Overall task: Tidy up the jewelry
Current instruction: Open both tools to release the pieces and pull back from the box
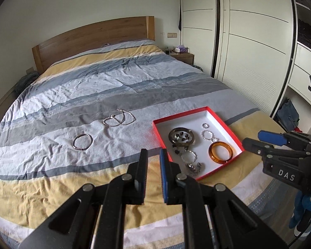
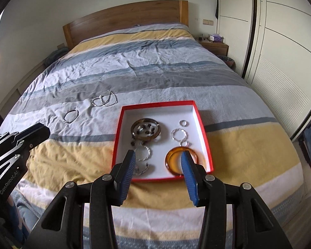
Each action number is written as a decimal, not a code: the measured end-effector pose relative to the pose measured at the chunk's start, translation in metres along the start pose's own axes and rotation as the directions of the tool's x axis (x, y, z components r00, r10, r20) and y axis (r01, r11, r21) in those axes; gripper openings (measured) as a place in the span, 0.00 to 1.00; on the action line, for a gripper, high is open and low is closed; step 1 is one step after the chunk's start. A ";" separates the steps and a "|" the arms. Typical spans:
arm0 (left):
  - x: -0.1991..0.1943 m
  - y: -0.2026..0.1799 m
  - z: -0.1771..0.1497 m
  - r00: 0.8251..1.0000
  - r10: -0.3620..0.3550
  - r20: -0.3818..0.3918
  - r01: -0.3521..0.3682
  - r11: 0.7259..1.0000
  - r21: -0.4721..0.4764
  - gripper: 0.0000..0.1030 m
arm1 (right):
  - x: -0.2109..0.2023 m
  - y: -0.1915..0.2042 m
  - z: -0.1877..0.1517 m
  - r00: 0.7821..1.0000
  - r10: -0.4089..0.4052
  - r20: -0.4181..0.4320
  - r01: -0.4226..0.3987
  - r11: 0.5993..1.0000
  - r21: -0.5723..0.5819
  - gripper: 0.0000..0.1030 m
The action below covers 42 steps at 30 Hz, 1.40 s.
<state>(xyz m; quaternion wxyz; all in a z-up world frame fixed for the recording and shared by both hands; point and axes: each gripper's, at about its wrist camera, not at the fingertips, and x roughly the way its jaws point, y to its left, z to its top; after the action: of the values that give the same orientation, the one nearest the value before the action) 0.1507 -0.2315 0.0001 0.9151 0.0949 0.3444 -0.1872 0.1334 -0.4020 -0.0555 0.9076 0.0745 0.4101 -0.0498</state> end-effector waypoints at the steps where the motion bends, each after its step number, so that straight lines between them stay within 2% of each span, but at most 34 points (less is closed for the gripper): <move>1: -0.005 0.001 -0.004 1.000 0.006 -0.001 -0.006 1.000 0.002 0.11 | -0.005 0.002 -0.004 1.000 0.000 0.002 0.000 1.000 0.004 0.44; 5: -0.028 0.007 -0.019 1.000 0.015 -0.004 -0.015 1.000 0.002 0.11 | -0.025 0.010 -0.022 1.000 0.002 0.011 -0.003 1.000 0.016 0.44; 12: -0.073 0.014 -0.039 0.998 0.038 0.040 -0.038 0.999 0.003 0.11 | -0.053 0.028 -0.046 0.999 0.012 0.032 -0.013 1.000 0.017 0.45; 17: -0.097 0.020 -0.049 0.997 0.039 0.059 -0.039 0.999 0.002 0.11 | -0.076 0.044 -0.061 0.998 0.002 0.055 -0.002 1.000 -0.002 0.48; 21: -0.116 0.027 -0.060 0.995 0.065 0.077 -0.066 0.998 0.004 0.11 | -0.094 0.055 -0.069 0.996 0.001 0.085 0.000 1.000 -0.014 0.54; 31: -0.137 0.051 -0.083 0.992 0.115 0.048 -0.114 0.993 -0.021 0.11 | -0.122 0.090 -0.082 0.989 0.022 0.147 -0.009 0.996 -0.086 0.57; 33: -0.141 0.056 -0.086 0.991 0.126 0.051 -0.124 0.992 -0.026 0.16 | -0.123 0.097 -0.083 0.988 0.031 0.154 -0.015 0.994 -0.108 0.57; 35: -0.145 0.060 -0.089 0.988 0.142 0.063 -0.140 0.989 -0.039 0.36 | -0.125 0.105 -0.084 0.986 0.035 0.161 -0.013 0.991 -0.133 0.58; 42: -0.144 0.071 -0.092 0.984 0.168 0.056 -0.164 0.984 -0.066 0.38 | -0.129 0.126 -0.085 0.982 0.045 0.185 -0.004 0.977 -0.212 0.62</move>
<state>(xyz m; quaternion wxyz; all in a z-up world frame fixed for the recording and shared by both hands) 0.0247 -0.0987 0.0306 0.9400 0.0896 0.3128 -0.1025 0.0051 -0.2589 -0.0016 0.9458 -0.0219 0.3241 -0.0019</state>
